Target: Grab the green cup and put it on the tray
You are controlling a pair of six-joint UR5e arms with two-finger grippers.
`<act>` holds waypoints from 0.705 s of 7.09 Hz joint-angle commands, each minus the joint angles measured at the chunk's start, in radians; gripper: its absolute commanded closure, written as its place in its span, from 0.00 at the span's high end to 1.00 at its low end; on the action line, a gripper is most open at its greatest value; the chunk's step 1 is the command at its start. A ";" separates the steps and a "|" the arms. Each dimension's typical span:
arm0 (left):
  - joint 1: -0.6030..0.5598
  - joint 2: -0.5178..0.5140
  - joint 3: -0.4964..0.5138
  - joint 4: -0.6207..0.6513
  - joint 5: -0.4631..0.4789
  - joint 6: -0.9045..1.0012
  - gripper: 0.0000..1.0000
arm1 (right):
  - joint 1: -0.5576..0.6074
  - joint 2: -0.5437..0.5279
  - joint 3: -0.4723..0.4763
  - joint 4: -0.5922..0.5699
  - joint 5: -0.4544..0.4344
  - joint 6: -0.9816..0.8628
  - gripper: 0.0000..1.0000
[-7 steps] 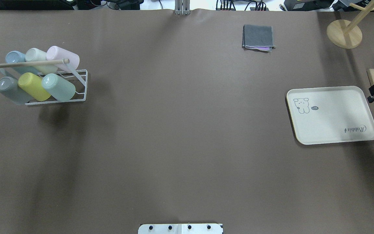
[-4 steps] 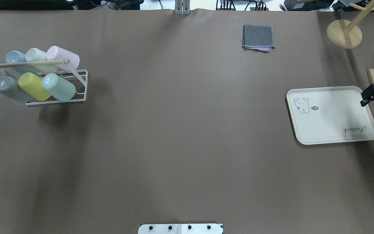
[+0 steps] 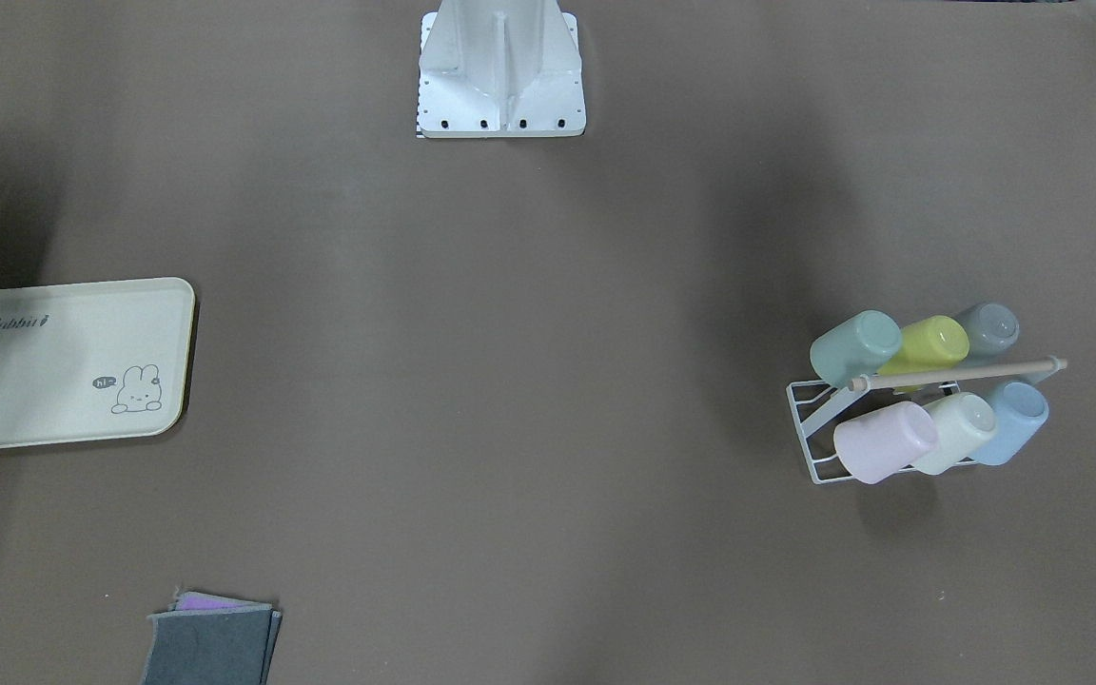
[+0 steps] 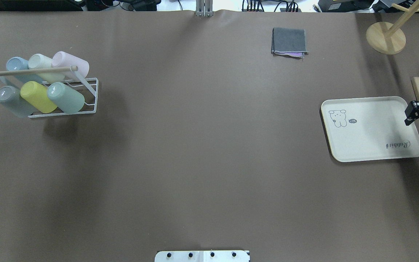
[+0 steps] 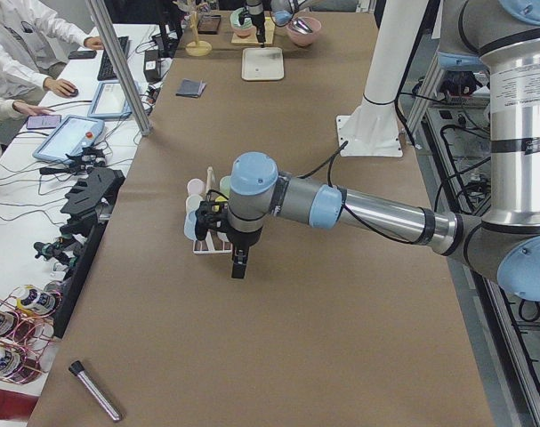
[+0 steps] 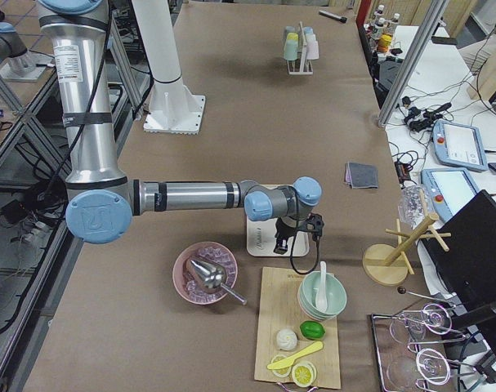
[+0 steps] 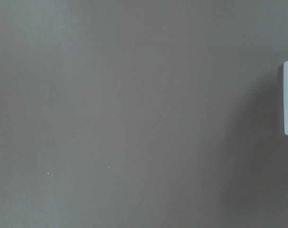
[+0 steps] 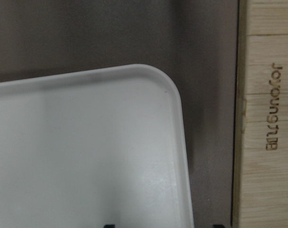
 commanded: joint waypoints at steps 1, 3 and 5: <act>0.065 -0.050 -0.114 0.007 -0.005 -0.001 0.97 | -0.012 0.029 -0.082 0.049 -0.001 -0.003 0.58; 0.095 -0.051 -0.221 0.060 0.001 -0.014 0.97 | -0.012 0.029 -0.088 0.061 0.001 -0.026 0.57; 0.157 -0.059 -0.313 0.215 -0.005 -0.014 0.98 | -0.010 0.022 -0.087 0.063 0.005 -0.032 0.45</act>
